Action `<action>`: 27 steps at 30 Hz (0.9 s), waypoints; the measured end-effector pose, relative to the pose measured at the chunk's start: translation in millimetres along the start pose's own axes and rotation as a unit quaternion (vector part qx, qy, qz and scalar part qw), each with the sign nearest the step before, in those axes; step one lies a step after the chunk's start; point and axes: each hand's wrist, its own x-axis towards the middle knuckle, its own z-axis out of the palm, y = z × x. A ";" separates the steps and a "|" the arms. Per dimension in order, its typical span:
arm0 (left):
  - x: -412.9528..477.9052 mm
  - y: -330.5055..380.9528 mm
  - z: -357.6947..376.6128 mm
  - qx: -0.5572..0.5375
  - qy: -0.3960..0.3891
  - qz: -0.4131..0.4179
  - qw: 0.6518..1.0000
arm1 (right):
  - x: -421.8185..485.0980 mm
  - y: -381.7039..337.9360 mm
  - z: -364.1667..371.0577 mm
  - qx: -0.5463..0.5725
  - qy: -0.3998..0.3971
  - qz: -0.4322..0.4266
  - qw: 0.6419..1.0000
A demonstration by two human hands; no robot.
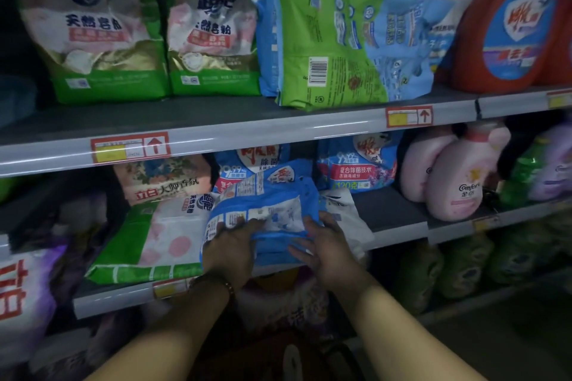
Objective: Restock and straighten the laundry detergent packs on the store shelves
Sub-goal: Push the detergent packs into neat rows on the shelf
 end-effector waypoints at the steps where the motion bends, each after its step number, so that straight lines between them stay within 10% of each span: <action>1: -1.7 0.1 -4.5 -0.035 0.017 -0.014 0.999 | -3.8 -2.5 2.4 0.003 -0.022 -0.002 1.000; 12: -11.6 16.2 -64.8 -0.227 0.265 -0.020 0.937 | -54.5 -31.1 13.6 -0.052 -0.067 -0.045 0.995; 27: -60.6 71.7 -108.9 -0.266 0.242 0.015 0.933 | -70.1 21.1 -37.8 -0.147 0.016 0.092 0.985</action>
